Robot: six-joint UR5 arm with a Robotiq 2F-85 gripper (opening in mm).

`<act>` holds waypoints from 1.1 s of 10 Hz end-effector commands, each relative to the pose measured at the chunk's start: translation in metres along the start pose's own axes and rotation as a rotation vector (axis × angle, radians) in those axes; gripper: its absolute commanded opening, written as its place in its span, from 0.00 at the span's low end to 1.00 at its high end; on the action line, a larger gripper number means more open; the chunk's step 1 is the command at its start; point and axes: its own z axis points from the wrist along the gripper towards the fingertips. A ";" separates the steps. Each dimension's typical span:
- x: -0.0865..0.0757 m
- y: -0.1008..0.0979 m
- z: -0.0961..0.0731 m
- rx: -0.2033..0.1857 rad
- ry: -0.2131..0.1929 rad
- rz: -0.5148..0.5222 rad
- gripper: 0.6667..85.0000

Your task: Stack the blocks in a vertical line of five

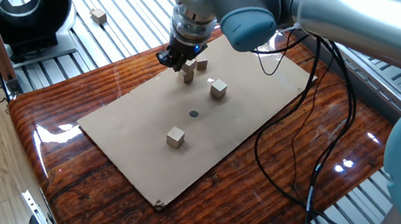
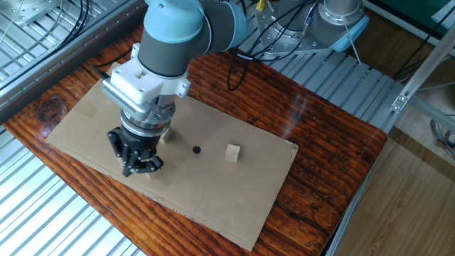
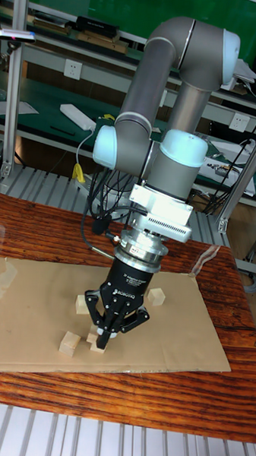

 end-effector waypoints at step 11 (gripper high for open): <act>0.017 -0.003 -0.018 -0.139 0.125 -0.088 0.92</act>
